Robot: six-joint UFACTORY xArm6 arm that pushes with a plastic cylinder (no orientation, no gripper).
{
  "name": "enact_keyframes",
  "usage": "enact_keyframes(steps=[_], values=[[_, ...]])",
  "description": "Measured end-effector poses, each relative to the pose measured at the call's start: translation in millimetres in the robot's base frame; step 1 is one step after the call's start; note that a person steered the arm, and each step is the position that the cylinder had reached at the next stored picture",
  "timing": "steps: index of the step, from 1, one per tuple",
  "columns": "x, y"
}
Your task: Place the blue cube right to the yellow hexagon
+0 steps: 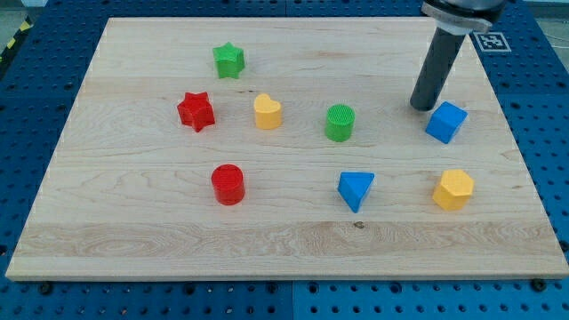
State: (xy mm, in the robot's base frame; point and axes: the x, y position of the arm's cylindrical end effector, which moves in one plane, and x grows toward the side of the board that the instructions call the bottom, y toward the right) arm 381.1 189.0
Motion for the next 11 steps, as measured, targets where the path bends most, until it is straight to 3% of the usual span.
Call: enact_keyframes(steps=[2,3,4,6,7,8,9,10,11], values=[[72,16],[66,22],[34,30],[111,34],[101,35],[29,38],[66,87],[129,76],[148,76]])
